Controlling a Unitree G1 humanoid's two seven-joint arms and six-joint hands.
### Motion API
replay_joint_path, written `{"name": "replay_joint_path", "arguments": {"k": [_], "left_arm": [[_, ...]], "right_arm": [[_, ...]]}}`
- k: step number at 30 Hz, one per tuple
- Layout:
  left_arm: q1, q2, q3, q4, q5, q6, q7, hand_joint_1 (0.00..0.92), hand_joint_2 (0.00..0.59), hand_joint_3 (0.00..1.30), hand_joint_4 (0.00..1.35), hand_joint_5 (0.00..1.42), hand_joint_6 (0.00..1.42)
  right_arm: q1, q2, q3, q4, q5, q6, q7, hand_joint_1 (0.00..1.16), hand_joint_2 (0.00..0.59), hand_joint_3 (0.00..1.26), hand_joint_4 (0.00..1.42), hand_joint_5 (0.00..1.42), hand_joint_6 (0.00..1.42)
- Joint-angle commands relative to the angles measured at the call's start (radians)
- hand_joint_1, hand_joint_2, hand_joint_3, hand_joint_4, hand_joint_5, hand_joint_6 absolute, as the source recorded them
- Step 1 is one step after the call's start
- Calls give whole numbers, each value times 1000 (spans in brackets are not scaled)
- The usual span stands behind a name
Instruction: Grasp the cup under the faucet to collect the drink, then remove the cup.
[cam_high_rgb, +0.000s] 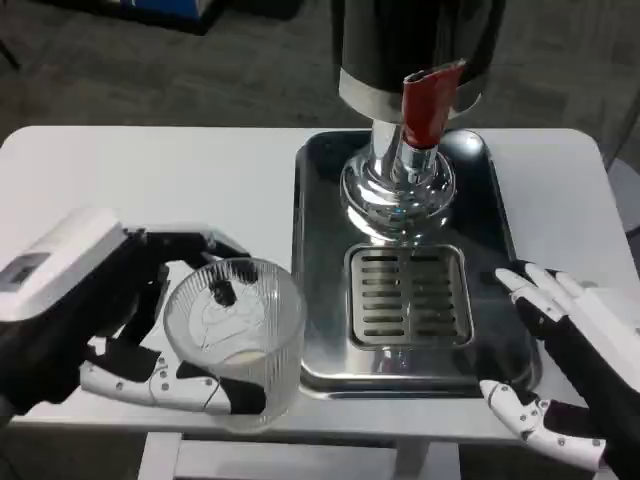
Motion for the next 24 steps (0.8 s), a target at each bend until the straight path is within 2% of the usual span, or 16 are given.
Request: {"name": "replay_joint_path", "arguments": {"k": [1,6,12,20,24], "left_arm": [[-87,-15,-57,58,48,-4,62,635,0,959,1136,1278,1424],[-165,-42,-119,130,110,-17,118,635,0,958,1136,1278,1424],[-262,-93,-217,247,206,-41,212,635,0,958,1125,1278,1424],[-392,-160,-331,380,314,-44,317,635,0,958,1124,1265,1424],[-441,-182,-366,437,354,-45,360,635,0,958,1124,1265,1424]], "right_arm": [[21,-1,-26,-15,22,8,-17,366,509,67,0,0,0],[29,-7,-49,-20,44,12,-26,365,508,65,0,0,0],[37,-17,-86,-24,77,16,-42,364,508,65,0,0,0],[69,-35,-159,-34,136,24,-67,364,508,66,0,0,0],[80,-52,-194,-34,173,28,-77,363,508,71,0,0,0]]}}
